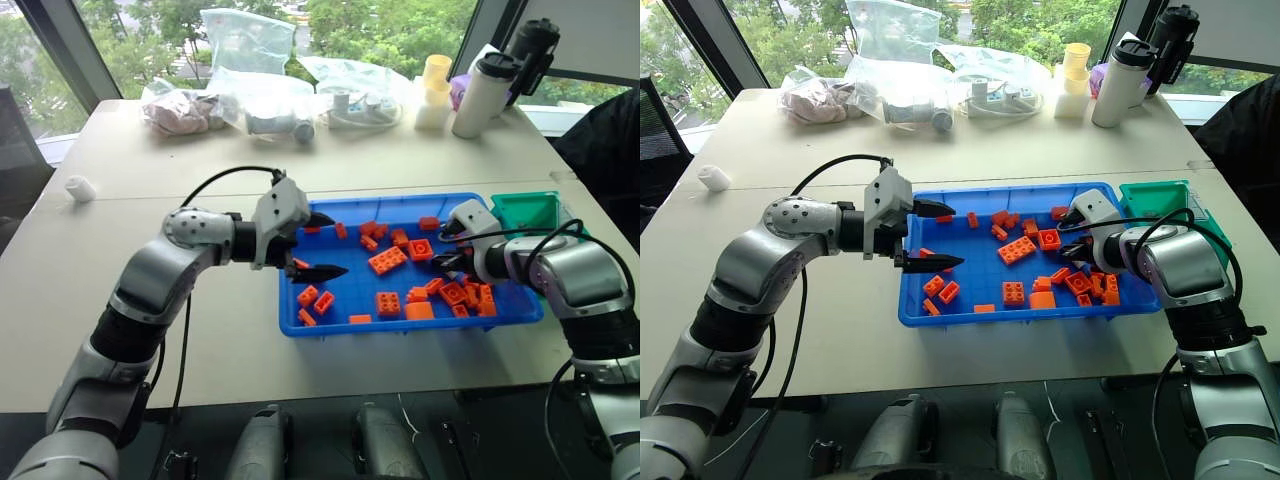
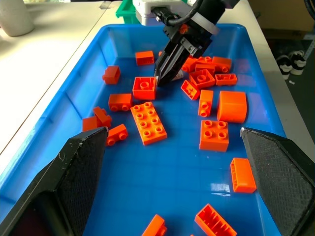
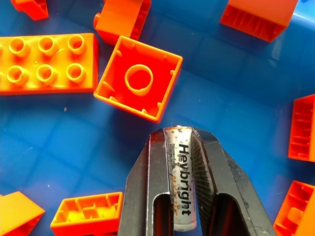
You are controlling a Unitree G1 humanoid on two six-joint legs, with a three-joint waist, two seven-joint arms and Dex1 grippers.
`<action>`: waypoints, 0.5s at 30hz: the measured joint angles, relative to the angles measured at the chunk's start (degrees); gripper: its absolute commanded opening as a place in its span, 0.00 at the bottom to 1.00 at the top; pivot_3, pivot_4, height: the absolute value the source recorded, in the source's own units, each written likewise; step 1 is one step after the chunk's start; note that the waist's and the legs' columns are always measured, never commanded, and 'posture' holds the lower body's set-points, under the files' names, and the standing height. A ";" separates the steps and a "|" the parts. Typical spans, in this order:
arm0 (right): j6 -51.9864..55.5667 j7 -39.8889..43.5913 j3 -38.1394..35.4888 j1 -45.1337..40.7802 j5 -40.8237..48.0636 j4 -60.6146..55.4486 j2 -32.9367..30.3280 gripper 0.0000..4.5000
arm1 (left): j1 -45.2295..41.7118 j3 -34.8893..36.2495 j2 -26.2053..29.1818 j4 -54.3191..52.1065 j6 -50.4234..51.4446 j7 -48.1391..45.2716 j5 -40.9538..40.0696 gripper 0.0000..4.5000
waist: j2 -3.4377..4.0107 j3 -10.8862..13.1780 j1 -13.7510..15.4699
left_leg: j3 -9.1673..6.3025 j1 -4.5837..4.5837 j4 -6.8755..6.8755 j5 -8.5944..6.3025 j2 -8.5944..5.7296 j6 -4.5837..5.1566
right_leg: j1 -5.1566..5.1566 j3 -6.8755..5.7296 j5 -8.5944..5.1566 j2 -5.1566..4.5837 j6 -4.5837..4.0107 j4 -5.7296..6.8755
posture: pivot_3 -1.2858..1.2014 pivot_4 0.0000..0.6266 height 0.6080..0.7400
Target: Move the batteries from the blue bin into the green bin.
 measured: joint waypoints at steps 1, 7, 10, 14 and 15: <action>-0.17 -0.18 -0.09 -0.15 -0.02 0.22 0.00 0.01 | 0.00 0.00 0.01 0.00 0.00 0.00 0.01 1.00 | 0.00 0.00 0.01 | 0.00 0.00 0.00 0.00 0.00 0.00 | 0.00 0.00 0.00 0.00 0.00 0.00 | 0.52 0.24 1.00; 1.49 -1.47 -7.23 -5.26 0.95 1.27 -1.51 0.01 | -0.02 0.09 0.05 0.02 0.00 -0.19 -0.11 1.00 | 0.10 0.06 -0.07 | 0.02 -0.02 -0.02 0.00 0.00 0.00 | -0.06 0.00 0.00 0.00 0.00 0.01 | 0.52 0.24 1.00; 1.43 -3.90 -14.23 -8.10 1.21 1.20 -2.18 0.01 | -0.48 0.90 -2.25 0.61 0.04 0.20 -1.46 1.00 | 0.09 0.06 0.08 | 0.00 -0.03 -0.04 0.00 0.01 0.00 | -0.06 -0.01 0.00 -0.01 0.00 0.00 | 0.52 0.24 1.00; 1.30 -7.50 -21.10 -9.32 1.26 1.14 -2.17 0.01 | -1.95 1.40 -5.06 1.26 0.11 0.78 -2.89 1.00 | 0.09 0.06 -0.06 | 0.01 -0.03 -0.05 0.00 0.01 0.00 | -0.06 0.00 0.00 -0.01 0.00 0.00 | 0.52 0.24 1.00; 1.10 -8.30 -22.22 -8.90 1.10 1.06 -2.43 0.01 | -2.28 1.37 -5.45 1.53 0.09 0.80 -3.00 1.00 | 0.09 0.06 -0.08 | 0.01 -0.03 -0.06 0.00 0.01 0.00 | -0.07 0.00 0.00 0.00 0.00 0.00 | 0.52 0.24 1.00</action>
